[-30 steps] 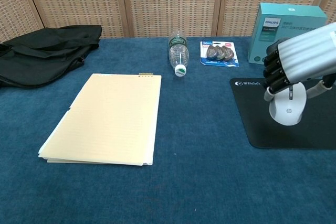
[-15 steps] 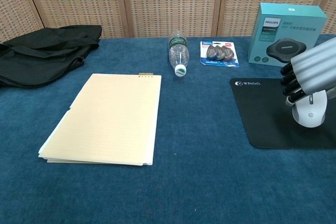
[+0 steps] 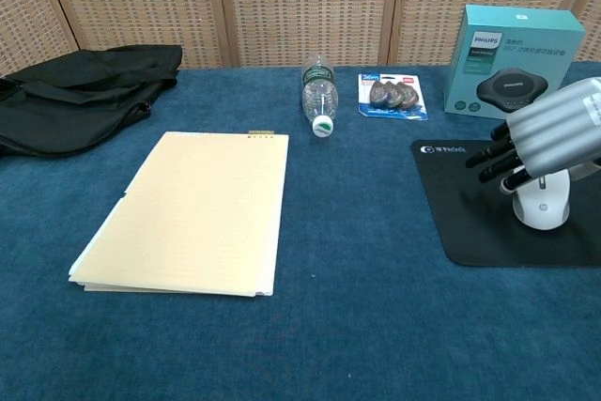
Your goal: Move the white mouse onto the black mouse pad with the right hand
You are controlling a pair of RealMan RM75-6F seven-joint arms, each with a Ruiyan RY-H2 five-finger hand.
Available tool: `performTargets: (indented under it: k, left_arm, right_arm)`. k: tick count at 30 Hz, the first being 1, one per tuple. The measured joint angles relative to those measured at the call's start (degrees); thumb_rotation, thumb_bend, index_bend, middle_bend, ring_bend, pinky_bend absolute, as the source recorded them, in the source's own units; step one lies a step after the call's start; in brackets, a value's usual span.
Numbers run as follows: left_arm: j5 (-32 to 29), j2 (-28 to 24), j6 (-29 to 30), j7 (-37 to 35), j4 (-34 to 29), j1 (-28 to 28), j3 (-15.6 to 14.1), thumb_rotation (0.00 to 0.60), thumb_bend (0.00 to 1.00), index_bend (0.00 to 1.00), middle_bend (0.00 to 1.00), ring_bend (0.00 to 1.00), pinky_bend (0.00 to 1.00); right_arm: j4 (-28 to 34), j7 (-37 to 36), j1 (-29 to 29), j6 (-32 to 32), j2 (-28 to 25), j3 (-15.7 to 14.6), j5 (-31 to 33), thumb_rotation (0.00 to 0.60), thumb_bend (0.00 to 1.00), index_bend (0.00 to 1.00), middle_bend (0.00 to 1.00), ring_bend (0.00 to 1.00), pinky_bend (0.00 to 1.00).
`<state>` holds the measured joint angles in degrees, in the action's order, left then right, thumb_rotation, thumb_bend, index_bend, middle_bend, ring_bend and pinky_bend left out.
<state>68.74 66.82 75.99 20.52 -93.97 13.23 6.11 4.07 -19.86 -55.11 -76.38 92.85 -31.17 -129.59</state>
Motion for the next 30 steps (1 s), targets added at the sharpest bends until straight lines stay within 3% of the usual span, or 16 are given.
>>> performTargets:
  k: [2,7,11,20,30]
  left_arm:
    - [-0.08,0.06,-0.16,0.04,0.08,0.05,-0.04,0.600,0.00,0.00,0.00,0.00,0.00]
    - [-0.21,0.14,-0.21,0.12,0.19,0.15,-0.02,0.600,0.00,0.00,0.00,0.00,0.00]
    - [-0.19,0.14,-0.13,0.17,0.12,0.13,-0.07,0.600,0.00,0.00,0.00,0.00,0.00]
    - [-0.23,0.06,-0.29,0.04,0.01,0.22,-0.12,0.600,0.00,0.00,0.00,0.00,0.00]
    - [0.89,-0.70,0.18,-1.19,-0.88,-0.06,-0.35,0.600,0.00,0.00,0.00,0.00,0.00]
  right_arm:
    - [-0.04,0.48,0.00,0.86,0.20,-0.05,0.24,0.600,0.71,0.28,0.01,0.00,0.26]
    - [0.11,2.17,0.03,3.60,0.88,0.12,1.41,0.600,0.46,0.03,0.00,0.00,0.11]
    - [0.31,3.21,0.07,3.89,1.13,0.40,2.41,0.600,0.36,0.00,0.00,0.00,0.01]
    - [0.51,3.93,0.36,3.63,0.93,0.77,4.02,0.600,0.34,0.00,0.00,0.00,0.00]
    - [0.95,4.71,1.48,-1.41,-2.86,2.24,6.46,0.600,0.34,0.00,0.00,0.00,0.00]
